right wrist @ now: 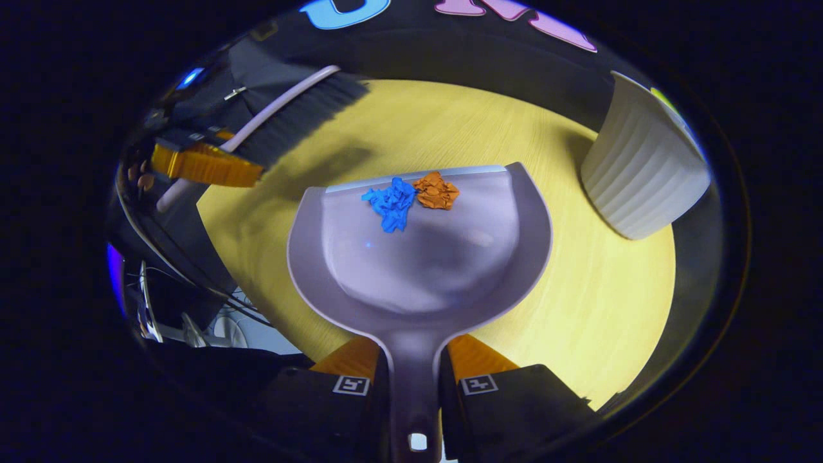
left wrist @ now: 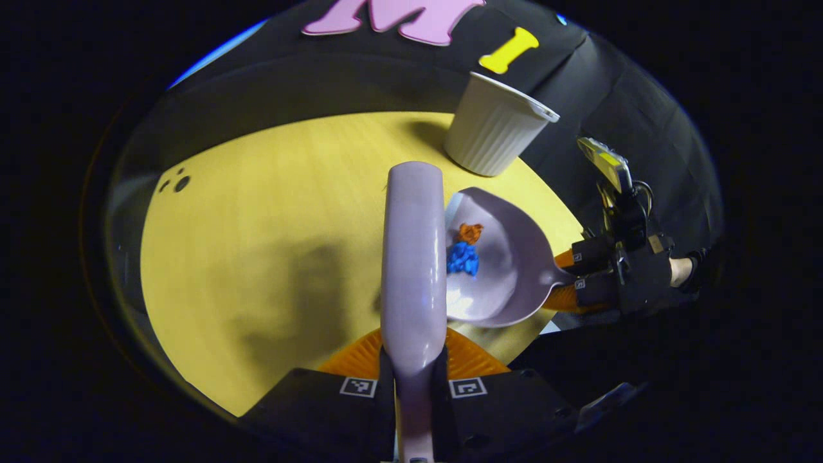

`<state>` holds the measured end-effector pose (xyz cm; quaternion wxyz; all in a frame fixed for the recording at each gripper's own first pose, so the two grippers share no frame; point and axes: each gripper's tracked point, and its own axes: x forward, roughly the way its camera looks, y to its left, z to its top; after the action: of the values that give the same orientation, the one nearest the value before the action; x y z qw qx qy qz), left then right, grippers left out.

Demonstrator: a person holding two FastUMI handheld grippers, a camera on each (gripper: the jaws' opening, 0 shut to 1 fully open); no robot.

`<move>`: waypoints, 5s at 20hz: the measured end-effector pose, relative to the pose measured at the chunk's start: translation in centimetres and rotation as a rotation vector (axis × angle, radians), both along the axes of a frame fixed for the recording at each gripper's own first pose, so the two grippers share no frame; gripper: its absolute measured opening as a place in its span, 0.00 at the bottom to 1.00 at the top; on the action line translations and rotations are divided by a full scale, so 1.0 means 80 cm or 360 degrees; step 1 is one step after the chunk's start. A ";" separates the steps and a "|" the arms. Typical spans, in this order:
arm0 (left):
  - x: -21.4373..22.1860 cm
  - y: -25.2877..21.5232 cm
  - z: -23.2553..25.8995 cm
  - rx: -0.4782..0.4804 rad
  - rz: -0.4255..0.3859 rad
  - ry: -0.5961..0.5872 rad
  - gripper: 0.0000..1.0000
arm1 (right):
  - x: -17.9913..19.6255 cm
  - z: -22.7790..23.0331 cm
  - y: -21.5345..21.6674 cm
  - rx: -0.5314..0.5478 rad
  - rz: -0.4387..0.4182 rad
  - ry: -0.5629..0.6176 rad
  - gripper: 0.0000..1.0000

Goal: Pick up the small broom and dustpan from the desktop, sweep the trash into the dustpan with the broom, and then empty the trash into the garbage bin.

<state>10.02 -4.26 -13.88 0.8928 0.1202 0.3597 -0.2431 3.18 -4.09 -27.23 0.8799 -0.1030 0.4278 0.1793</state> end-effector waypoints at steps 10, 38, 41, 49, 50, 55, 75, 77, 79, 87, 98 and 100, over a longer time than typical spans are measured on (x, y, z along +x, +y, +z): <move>-0.125 0.059 -0.072 0.0002 0.0327 -0.0023 0.27 | 0.005 -0.009 0.003 0.0064 0.0001 -0.0061 0.36; -0.115 0.096 -0.046 -0.0222 0.0725 -0.0008 0.27 | 0.025 -0.003 -0.061 -0.0438 -0.0720 -0.0549 0.37; -0.100 0.083 -0.031 -0.0302 0.0749 -0.0006 0.27 | 0.033 -0.009 -0.077 -0.0562 -0.0715 -0.0593 0.36; -0.068 0.065 -0.027 -0.0162 0.0671 -0.0010 0.28 | 0.035 0.002 -0.093 -0.1178 -0.0533 -0.0776 0.36; -0.066 0.062 -0.029 -0.0169 0.0673 0.0004 0.28 | 0.033 0.001 -0.091 -0.1241 -0.0521 -0.0782 0.36; -0.054 0.051 -0.034 -0.0138 0.0648 0.0029 0.28 | 0.038 0.023 -0.086 -0.1587 -0.0344 -0.0832 0.36; -0.044 0.047 -0.034 -0.0205 0.0701 -0.0037 0.27 | -0.018 0.073 -0.140 -0.1722 -0.0088 -0.0726 0.36; -0.042 0.052 -0.027 -0.0212 0.0733 -0.0083 0.27 | -0.021 0.075 -0.136 -0.1574 -0.0165 -0.0709 0.39; -0.040 0.058 -0.018 -0.0242 0.0774 -0.0138 0.29 | -0.022 0.079 -0.139 -0.1453 -0.0249 -0.0703 0.36; -0.036 0.108 0.019 -0.0252 0.0906 -0.0304 0.28 | -0.024 0.100 -0.136 -0.0974 -0.0545 -0.0736 0.37; -0.050 0.110 0.040 -0.0267 0.0841 -0.0402 0.27 | -0.014 0.137 -0.086 -0.0398 -0.0744 -0.0872 0.36; -0.049 0.108 0.042 -0.0265 0.0814 -0.0414 0.27 | -0.012 0.142 -0.064 -0.0284 -0.0719 -0.0900 0.33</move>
<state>6.13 4.41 -10.54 0.9705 -0.0178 0.2396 -0.0213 2.19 -9.23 -15.84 0.9683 -0.1278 0.1937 -0.0930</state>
